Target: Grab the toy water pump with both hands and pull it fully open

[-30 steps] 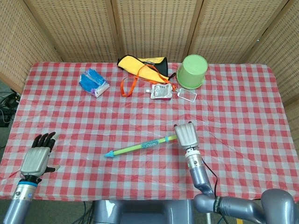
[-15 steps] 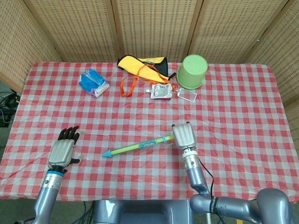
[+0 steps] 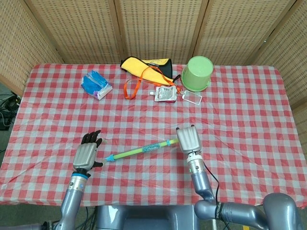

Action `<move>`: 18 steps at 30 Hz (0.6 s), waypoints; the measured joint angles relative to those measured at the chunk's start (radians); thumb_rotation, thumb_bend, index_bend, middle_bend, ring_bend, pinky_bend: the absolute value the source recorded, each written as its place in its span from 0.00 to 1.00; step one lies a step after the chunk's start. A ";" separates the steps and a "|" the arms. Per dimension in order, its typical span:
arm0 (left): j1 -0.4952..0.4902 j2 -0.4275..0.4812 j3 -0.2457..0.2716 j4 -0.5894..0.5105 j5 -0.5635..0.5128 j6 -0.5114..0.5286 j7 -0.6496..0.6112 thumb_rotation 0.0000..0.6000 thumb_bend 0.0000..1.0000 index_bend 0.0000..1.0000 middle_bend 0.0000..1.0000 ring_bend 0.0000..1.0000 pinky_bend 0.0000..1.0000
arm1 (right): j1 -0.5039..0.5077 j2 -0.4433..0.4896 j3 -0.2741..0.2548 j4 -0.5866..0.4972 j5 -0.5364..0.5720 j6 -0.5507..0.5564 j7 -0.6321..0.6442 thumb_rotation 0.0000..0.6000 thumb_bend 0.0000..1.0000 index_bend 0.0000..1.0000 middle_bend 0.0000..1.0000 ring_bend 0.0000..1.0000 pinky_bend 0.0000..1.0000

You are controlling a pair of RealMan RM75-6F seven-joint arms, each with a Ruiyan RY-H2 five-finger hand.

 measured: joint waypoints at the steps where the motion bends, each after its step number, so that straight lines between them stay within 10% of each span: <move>1: -0.004 -0.009 -0.001 0.007 -0.003 0.001 0.002 1.00 0.24 0.34 0.00 0.00 0.00 | 0.000 0.000 0.001 -0.001 0.001 0.001 0.000 1.00 0.59 0.68 1.00 0.91 0.59; 18: -0.038 -0.156 -0.006 0.122 -0.056 0.019 -0.013 1.00 0.24 0.41 0.00 0.00 0.00 | 0.000 0.005 0.004 -0.020 0.020 0.004 0.002 1.00 0.59 0.68 1.00 0.91 0.59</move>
